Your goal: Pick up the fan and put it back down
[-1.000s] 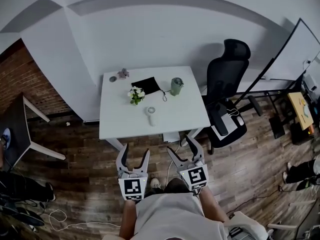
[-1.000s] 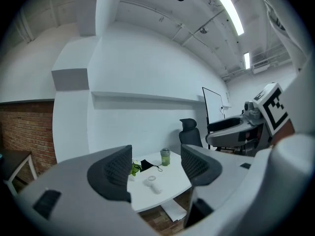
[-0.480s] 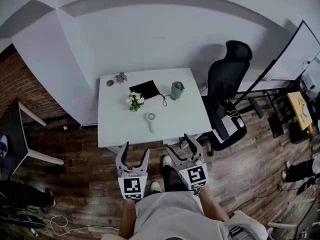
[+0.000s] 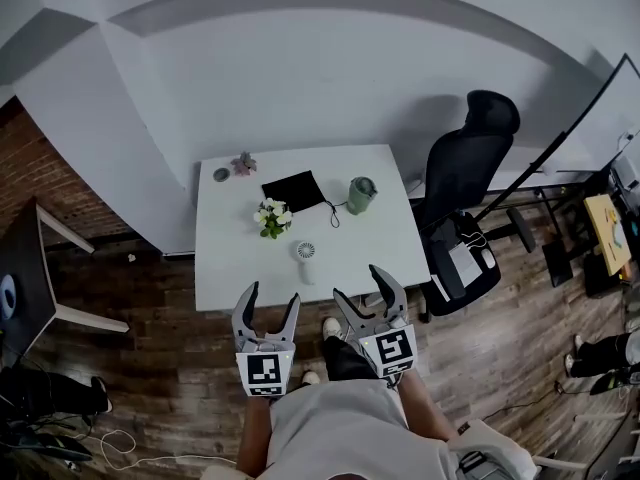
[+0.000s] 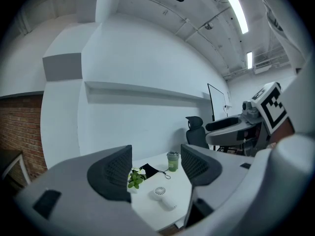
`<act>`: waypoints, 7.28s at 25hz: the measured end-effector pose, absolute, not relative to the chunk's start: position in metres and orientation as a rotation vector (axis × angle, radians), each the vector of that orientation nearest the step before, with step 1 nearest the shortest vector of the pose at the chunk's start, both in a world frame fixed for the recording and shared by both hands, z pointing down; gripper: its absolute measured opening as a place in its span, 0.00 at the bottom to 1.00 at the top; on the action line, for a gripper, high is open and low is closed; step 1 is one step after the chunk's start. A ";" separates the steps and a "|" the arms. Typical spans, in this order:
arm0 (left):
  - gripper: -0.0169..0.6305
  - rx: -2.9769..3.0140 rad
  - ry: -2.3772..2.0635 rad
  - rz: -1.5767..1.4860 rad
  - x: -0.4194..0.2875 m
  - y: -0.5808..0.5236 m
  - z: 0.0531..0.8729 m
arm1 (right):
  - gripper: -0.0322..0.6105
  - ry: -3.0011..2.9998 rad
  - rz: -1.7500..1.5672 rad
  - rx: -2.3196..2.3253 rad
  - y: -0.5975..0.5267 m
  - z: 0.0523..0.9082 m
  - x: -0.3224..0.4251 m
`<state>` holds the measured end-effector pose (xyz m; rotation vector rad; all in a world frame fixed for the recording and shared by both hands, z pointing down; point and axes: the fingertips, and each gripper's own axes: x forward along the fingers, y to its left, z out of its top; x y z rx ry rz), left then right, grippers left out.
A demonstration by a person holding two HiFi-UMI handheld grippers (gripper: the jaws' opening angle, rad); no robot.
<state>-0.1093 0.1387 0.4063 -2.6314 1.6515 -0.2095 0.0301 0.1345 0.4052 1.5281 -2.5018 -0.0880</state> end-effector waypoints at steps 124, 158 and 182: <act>0.58 -2.994 1.651 -1.220 -0.029 -0.055 0.704 | 0.56 -2.274 0.439 0.930 -0.047 0.656 0.041; 0.58 -2.691 1.766 -0.569 -0.055 -0.082 0.489 | 0.53 -2.522 0.076 1.123 -0.082 0.490 0.042; 0.58 -2.534 1.747 -0.313 -0.059 -0.081 0.385 | 0.52 -2.679 -0.176 1.198 -0.092 0.385 0.045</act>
